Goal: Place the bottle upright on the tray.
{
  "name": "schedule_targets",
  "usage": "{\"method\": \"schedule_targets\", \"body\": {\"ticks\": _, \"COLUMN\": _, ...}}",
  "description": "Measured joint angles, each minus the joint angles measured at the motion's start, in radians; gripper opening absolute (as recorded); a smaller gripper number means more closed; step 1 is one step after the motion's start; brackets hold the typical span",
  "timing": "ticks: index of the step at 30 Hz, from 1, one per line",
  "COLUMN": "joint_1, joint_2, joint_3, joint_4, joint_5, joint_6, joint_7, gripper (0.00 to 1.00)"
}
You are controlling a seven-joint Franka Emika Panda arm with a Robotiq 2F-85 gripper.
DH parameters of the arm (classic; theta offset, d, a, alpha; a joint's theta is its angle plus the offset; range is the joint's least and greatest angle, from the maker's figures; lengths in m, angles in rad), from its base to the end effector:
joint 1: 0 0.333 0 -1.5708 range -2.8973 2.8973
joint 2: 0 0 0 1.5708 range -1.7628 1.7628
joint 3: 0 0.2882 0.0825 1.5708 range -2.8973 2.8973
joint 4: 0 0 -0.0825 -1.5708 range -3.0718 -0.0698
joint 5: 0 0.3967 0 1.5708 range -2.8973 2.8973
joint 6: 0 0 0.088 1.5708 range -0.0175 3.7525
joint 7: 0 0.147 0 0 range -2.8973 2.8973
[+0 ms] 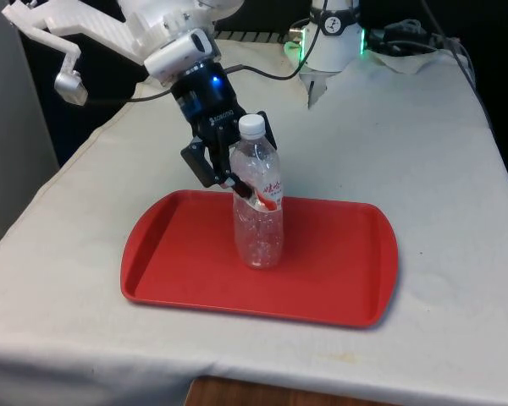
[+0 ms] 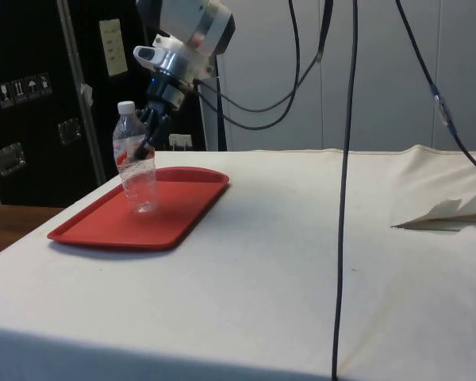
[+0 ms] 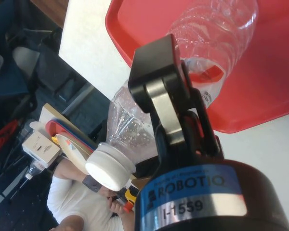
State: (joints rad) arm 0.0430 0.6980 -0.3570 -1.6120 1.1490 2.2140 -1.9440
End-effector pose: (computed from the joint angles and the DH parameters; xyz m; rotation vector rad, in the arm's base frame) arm 0.6880 -0.1386 0.1807 -2.4136 -1.2740 -0.8517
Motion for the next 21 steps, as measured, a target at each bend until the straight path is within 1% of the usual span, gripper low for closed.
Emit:
{"method": "schedule_targets", "body": {"ticks": 9, "joint_1": 0.004, "joint_2": 0.004, "joint_3": 0.0, "joint_4": 0.001, "joint_5": -0.002, "joint_6": 0.005, "joint_7": 0.0, "gripper": 0.0}}
{"method": "schedule_targets", "body": {"ticks": 19, "joint_1": 0.004, "joint_2": 0.004, "joint_3": -0.001, "joint_4": 0.001, "joint_5": -0.003, "joint_6": 0.003, "joint_7": 0.0, "gripper": 0.0}}
{"method": "schedule_targets", "body": {"ticks": 21, "joint_1": 0.004, "joint_2": 0.004, "joint_3": -0.001, "joint_4": 0.001, "joint_5": -0.003, "joint_6": 0.003, "joint_7": 0.0, "gripper": 0.07}}
